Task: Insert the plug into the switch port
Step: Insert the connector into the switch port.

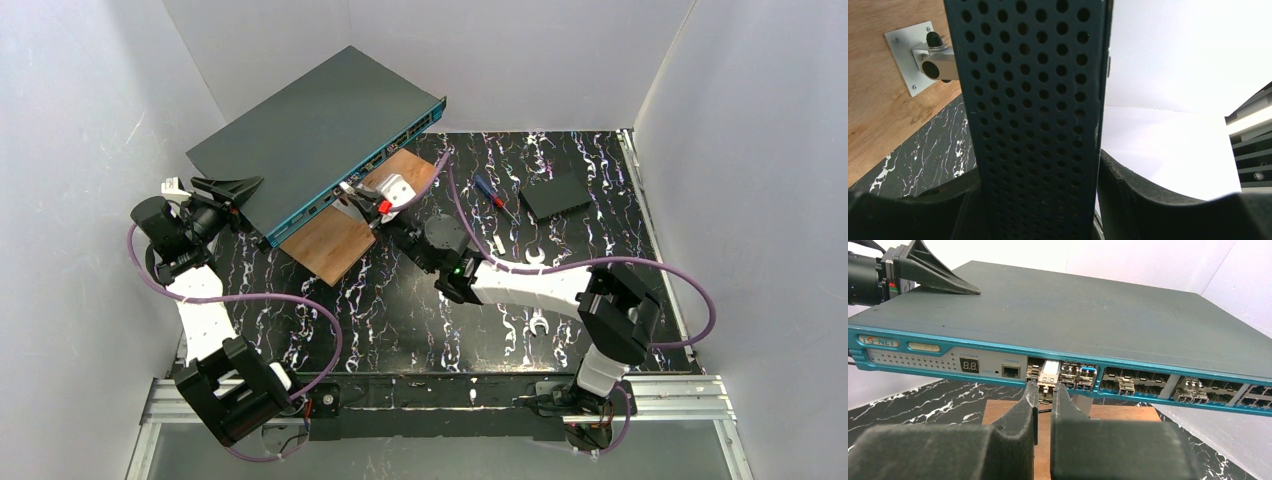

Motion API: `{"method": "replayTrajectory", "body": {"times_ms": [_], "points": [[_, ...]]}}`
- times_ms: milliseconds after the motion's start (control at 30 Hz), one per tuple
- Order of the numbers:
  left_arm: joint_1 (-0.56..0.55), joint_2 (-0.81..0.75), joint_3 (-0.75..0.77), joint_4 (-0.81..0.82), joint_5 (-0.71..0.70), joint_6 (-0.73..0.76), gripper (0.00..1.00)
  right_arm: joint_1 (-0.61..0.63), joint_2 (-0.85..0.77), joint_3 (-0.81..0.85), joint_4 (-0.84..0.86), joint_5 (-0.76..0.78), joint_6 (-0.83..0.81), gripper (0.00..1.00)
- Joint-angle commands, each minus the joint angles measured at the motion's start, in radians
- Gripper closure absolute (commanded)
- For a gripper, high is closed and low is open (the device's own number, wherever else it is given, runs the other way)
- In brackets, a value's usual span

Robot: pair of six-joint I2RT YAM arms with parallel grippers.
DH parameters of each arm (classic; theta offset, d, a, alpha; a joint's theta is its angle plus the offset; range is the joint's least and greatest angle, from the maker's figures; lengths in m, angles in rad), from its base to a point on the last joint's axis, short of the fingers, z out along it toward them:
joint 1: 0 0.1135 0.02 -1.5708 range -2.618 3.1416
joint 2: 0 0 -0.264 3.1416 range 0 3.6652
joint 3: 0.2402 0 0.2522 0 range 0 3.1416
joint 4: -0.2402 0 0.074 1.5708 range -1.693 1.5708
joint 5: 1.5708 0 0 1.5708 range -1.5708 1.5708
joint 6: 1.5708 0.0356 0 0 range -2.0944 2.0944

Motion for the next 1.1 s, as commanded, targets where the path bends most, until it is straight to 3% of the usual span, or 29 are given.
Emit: {"method": "replayTrajectory", "body": {"times_ms": [0, 167, 367, 767, 1067], "points": [[-0.05, 0.014, -0.038, -0.083, 0.012, 0.116, 1.0, -0.011, 0.018, -0.042, 0.193, 0.06, 0.042, 0.99], [-0.05, 0.014, -0.038, -0.083, 0.013, 0.117, 1.0, -0.03, 0.033, -0.076, 0.256, 0.027, 0.081, 0.99], [-0.05, 0.014, -0.038, -0.084, 0.014, 0.117, 1.0, -0.036, 0.025, -0.042, 0.205, -0.002, 0.079, 0.99], [-0.051, 0.013, -0.038, -0.083, 0.014, 0.118, 1.0, -0.039, 0.053, -0.016, 0.165, -0.071, -0.075, 0.99], [-0.053, 0.012, -0.036, -0.083, 0.015, 0.118, 1.0, -0.061, 0.076, 0.025, 0.17, -0.068, 0.016, 0.99]]}}
